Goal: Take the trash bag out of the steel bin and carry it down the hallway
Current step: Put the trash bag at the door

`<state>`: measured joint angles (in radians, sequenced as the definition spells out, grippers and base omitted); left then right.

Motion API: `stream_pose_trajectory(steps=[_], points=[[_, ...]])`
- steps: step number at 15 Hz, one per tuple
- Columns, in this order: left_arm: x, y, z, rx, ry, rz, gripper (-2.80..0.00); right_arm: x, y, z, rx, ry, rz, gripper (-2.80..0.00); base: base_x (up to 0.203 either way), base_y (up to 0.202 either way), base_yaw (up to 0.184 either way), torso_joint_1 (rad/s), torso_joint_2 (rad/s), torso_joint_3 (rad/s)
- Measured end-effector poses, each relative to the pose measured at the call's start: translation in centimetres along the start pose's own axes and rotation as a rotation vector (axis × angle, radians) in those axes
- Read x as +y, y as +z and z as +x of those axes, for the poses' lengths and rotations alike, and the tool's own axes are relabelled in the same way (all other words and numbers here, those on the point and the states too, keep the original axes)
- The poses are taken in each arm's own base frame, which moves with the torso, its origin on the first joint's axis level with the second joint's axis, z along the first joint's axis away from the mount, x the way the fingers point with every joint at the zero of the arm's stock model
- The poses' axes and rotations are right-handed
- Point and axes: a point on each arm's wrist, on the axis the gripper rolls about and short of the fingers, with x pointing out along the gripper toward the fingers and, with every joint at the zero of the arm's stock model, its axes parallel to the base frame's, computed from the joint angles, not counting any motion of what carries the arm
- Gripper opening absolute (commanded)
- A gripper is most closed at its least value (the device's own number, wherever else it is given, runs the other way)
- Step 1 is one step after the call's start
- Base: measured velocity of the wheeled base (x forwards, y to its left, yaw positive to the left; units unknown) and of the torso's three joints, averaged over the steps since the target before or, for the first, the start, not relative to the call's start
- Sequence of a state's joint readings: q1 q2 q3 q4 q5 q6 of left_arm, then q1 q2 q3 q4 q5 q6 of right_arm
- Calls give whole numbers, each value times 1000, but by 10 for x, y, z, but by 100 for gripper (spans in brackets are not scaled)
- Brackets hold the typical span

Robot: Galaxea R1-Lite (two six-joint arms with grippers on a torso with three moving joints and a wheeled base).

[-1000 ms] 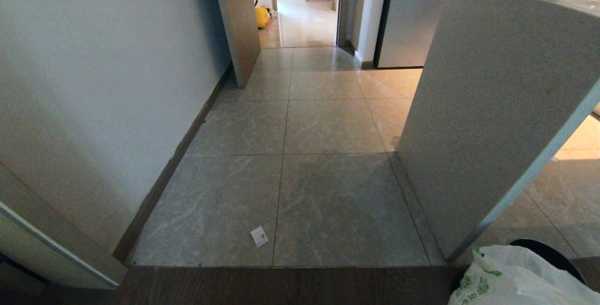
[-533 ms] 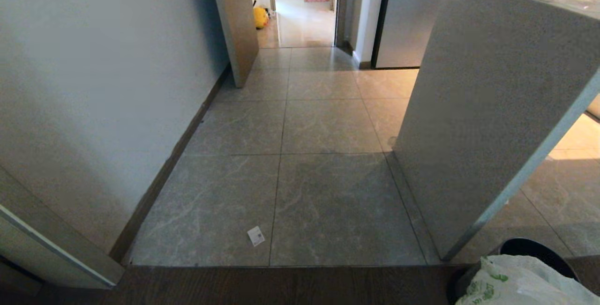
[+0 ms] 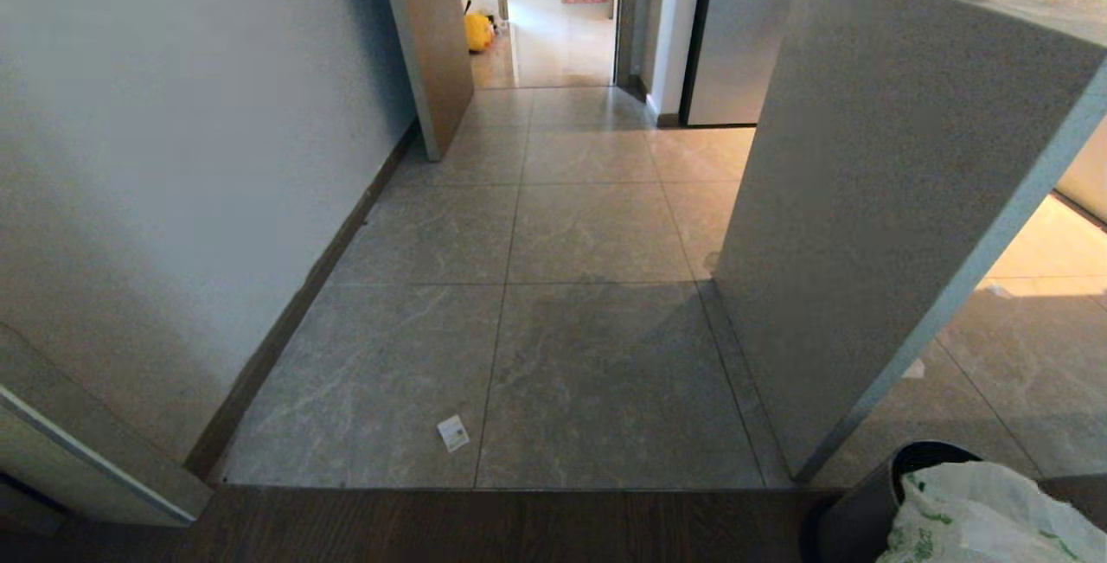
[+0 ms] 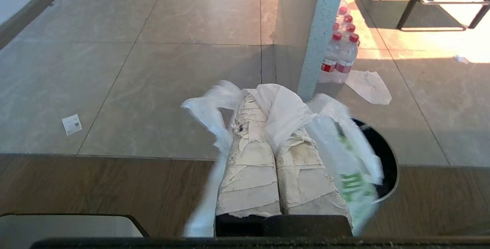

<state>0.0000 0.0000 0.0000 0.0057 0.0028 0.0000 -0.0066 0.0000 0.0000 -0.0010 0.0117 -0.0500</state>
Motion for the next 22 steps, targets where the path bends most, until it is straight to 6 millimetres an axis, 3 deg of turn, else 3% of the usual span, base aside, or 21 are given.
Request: stream_pose_trajectory(steps=[8,22], points=[[0,0,0,0,0,0,-280,0,0,0,0,1,0,-280,0,0,0,0,0,0],[0,0,0,-1,0,-2,-280,0,0,0,0,1,0,-280,185,0,1,2,2,3]])
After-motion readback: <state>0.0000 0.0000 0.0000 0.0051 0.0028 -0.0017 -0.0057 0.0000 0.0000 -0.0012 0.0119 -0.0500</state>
